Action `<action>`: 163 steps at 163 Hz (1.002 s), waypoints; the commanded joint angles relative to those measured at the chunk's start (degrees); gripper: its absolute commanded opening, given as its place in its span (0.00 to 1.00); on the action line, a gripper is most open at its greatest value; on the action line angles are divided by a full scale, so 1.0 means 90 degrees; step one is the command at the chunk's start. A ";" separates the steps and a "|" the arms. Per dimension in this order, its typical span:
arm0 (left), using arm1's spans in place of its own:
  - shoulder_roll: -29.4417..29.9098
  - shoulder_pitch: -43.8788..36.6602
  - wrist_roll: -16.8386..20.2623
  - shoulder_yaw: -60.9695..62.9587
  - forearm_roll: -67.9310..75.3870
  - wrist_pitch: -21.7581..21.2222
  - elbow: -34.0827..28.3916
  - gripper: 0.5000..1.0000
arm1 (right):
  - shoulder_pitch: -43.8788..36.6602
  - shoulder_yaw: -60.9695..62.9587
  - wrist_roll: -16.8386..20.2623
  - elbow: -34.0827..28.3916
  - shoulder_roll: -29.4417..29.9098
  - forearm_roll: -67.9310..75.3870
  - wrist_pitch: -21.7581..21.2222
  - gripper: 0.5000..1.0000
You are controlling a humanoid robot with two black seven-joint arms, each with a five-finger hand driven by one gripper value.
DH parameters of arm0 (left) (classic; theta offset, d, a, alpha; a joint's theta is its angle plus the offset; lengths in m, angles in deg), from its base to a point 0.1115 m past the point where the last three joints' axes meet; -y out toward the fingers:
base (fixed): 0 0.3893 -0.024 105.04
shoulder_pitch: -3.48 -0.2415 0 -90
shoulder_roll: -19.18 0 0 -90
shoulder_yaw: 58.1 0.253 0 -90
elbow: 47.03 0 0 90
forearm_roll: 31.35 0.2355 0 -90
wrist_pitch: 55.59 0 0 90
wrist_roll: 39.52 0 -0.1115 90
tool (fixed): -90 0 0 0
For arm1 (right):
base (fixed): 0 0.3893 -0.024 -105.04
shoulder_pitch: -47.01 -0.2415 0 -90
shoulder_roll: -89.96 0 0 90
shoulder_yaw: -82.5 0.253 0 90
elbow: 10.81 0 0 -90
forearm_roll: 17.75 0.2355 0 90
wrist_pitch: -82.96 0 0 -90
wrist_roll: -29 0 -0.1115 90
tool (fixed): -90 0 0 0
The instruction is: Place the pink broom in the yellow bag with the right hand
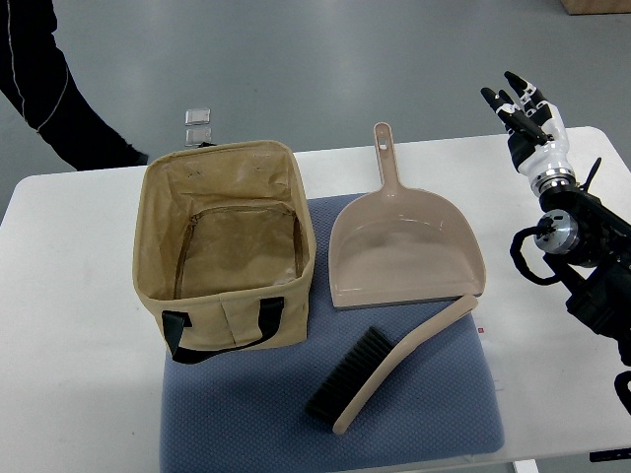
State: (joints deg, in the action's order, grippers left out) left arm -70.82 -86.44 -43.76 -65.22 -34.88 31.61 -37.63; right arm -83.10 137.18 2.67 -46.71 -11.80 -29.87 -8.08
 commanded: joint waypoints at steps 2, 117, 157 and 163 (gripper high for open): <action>0.0000 0.0001 0.0002 -0.0009 0.0002 -0.0001 0.0001 1.00 | -0.0006 0.0009 0.0005 0.0004 0.0007 -0.0002 -0.0002 0.86; 0.0000 0.0040 0.0002 0.0001 0.0002 -0.0001 0.0001 1.00 | -0.0065 -0.0108 0.0005 0.0151 -0.0081 -0.0070 0.0008 0.86; 0.0000 0.0040 0.0002 0.0010 0.0002 -0.0001 0.0001 1.00 | -0.0113 -0.0342 0.0015 0.0112 -0.0237 -0.0411 -0.0041 0.86; 0.0000 0.0040 0.0002 0.0010 0.0002 -0.0001 0.0001 1.00 | -0.0113 -0.0498 0.0005 0.0092 -0.0393 -0.0616 -0.0041 0.86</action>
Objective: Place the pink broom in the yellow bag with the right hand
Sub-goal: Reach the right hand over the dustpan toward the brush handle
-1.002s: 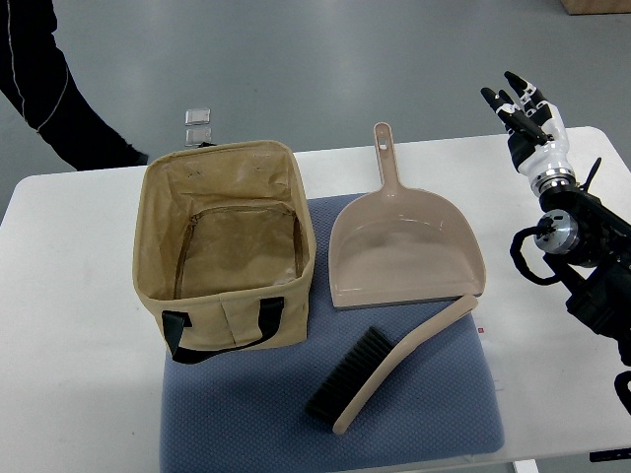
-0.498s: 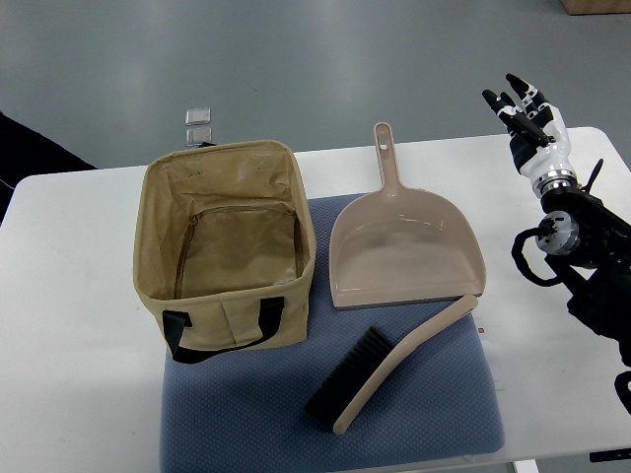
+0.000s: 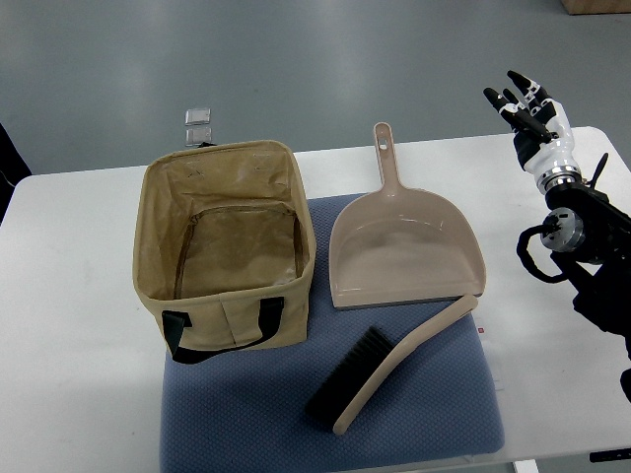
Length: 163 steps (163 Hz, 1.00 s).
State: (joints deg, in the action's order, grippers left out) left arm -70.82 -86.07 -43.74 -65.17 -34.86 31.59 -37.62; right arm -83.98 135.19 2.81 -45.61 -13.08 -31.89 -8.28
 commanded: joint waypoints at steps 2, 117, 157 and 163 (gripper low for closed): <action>0.0000 0.0000 -0.0001 0.0005 -0.0001 0.0001 0.0000 1.00 | -0.0016 -0.0317 -0.0010 -0.0039 -0.0280 -0.0450 -0.0018 0.86; 0.0000 0.0000 -0.0001 0.0005 -0.0001 0.0001 0.0000 1.00 | -0.0914 -0.3715 -0.0215 -0.3330 -0.2927 -0.5499 -0.0321 0.86; 0.0000 0.0000 -0.0001 0.0005 -0.0001 0.0001 0.0000 1.00 | -0.0904 -0.3745 -0.0410 -0.3692 -0.3063 -0.7540 -0.0721 0.86; 0.0000 0.0000 -0.0001 0.0005 -0.0001 0.0001 0.0000 1.00 | -0.0924 -0.3745 -0.0420 -0.3711 -0.3073 -0.7746 -0.0761 0.86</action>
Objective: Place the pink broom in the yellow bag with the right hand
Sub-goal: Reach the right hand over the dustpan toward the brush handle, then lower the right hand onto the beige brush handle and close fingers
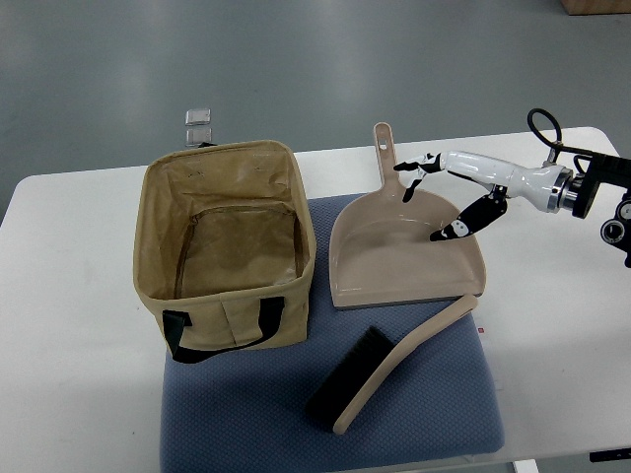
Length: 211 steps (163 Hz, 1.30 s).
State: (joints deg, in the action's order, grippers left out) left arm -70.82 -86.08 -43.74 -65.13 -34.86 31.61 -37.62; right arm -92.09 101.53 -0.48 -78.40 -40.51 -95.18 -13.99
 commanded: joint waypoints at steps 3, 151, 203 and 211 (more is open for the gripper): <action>0.0000 0.0001 0.0000 0.0000 -0.0001 -0.0001 0.0000 1.00 | -0.0032 -0.0005 -0.0055 -0.0087 -0.0035 -0.0839 -0.0146 0.86; 0.0000 0.0001 0.0000 0.0000 -0.0001 -0.0001 0.0000 1.00 | 0.0251 -0.0737 0.0209 -0.1357 -0.0113 -0.2236 0.0137 0.86; 0.0000 0.0001 0.0000 0.0000 -0.0001 -0.0001 0.0000 1.00 | 0.0466 -0.0747 0.0219 -0.1220 -0.0104 -0.2793 0.0420 0.86; 0.0000 0.0001 0.0000 0.0000 -0.0001 -0.0001 0.0000 1.00 | 0.0485 -0.0737 0.0267 -0.1220 -0.0065 -0.2822 0.0508 0.86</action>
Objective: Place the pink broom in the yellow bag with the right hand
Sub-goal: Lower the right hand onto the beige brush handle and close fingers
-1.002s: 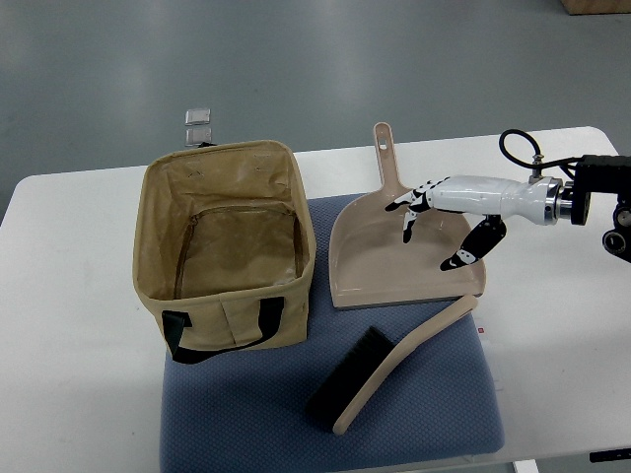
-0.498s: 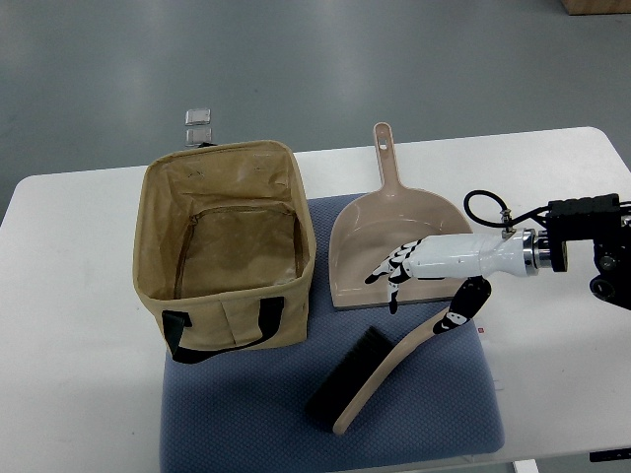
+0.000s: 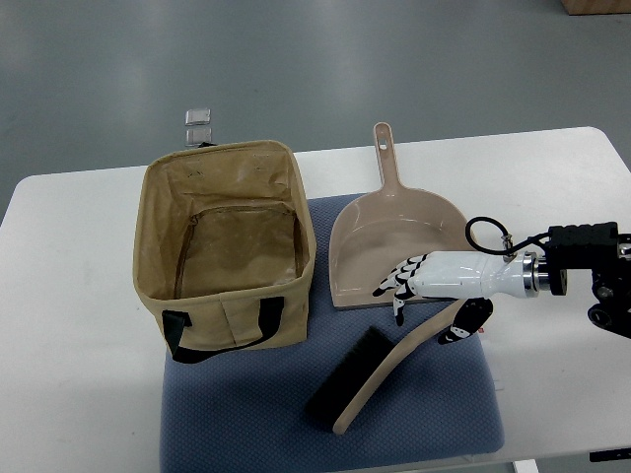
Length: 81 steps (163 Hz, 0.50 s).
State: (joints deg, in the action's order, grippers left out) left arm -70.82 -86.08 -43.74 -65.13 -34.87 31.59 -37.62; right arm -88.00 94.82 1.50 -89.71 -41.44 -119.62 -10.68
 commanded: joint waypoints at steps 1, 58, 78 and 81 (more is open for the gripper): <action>0.0000 0.0000 0.0000 0.0000 0.0000 0.0001 0.0000 1.00 | 0.0031 0.0008 0.0077 0.0037 0.0039 -0.0108 0.0141 0.86; 0.0000 0.0000 0.0000 0.0000 0.0000 0.0001 0.0000 1.00 | 0.0119 0.0008 0.0282 0.0037 0.0088 -0.0195 0.0199 0.85; 0.0000 0.0000 0.0000 0.0000 0.0000 0.0001 0.0000 1.00 | 0.0129 0.0008 0.0282 0.0037 0.0088 -0.0195 0.0209 0.82; 0.0000 0.0000 0.0000 0.0000 0.0000 0.0001 0.0000 1.00 | 0.0129 0.0008 0.0282 0.0037 0.0078 -0.0195 0.0209 0.81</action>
State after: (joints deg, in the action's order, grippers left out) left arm -70.82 -86.08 -43.74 -65.13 -34.87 31.59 -37.63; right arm -86.89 94.90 4.04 -89.38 -40.65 -121.37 -8.82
